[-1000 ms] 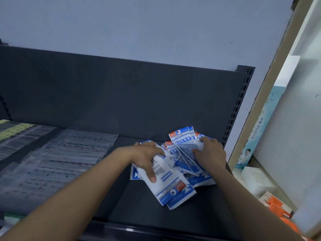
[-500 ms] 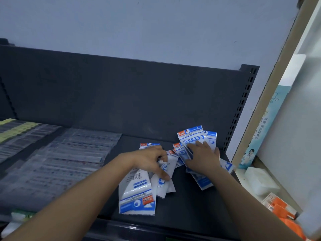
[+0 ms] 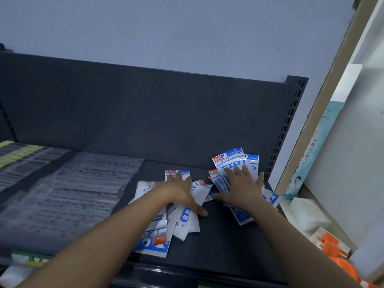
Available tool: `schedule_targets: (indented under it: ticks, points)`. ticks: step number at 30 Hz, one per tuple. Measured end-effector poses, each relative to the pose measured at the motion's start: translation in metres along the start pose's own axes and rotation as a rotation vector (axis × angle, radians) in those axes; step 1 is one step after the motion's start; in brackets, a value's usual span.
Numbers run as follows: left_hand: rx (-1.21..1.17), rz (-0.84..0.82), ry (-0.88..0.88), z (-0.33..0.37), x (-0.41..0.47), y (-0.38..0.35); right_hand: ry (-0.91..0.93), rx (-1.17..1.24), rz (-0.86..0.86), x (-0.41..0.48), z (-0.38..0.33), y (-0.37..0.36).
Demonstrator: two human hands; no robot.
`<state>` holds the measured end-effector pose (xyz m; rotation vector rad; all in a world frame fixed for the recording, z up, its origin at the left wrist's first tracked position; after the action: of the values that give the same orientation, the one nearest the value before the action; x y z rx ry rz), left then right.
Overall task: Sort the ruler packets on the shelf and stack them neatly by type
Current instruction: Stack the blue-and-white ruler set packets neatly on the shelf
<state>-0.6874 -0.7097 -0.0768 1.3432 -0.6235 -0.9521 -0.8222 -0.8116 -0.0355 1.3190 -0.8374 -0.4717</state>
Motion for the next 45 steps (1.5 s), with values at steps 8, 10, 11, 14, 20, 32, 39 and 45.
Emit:
schedule_targets:
  ticks: [8, 10, 11, 14, 20, 32, 39, 45]
  points:
    - [-0.202, 0.356, -0.11, 0.018, 0.001, 0.037, 0.119, 0.16, 0.185, 0.001, -0.031, 0.021]
    - [-0.381, 0.441, -0.11, 0.011, 0.002, 0.047, 0.109, 0.311, 0.231, -0.002, -0.035, 0.023]
    - [-0.482, 0.483, -0.108, 0.007, 0.003, 0.054, 0.079, 0.397, 0.231, -0.003, -0.035, 0.023]
    - [-0.846, 0.595, -0.136, -0.004, -0.003, 0.082, 0.005, 0.574, 0.181, -0.005, -0.039, 0.02]
    - [-1.435, 0.606, -0.074, -0.023, -0.02, 0.11, -0.08, 1.035, -0.03, -0.011, -0.064, 0.016]
    - [-1.769, 0.358, 0.203, -0.034, -0.019, 0.061, -0.534, 1.561, -0.002, 0.003, -0.048, 0.005]
    - [-1.705, 0.409, 0.288, -0.039, -0.013, 0.06, -0.572, 1.498, 0.256, -0.003, -0.013, 0.027]
    - [-1.685, 0.462, 0.33, -0.039, -0.012, 0.06, -0.494, 1.534, 0.314, 0.003, -0.007, 0.041]
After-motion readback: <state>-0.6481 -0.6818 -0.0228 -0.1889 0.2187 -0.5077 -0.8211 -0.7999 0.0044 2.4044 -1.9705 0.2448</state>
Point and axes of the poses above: each hand's wrist, its own x-axis towards the middle knuckle, its own y-axis out of the back of the hand, z = x × y, the point moved 9 cm from there along x, towards the middle knuckle, and after that the axes turned 14 degrees about z, right-handed, at the moved point
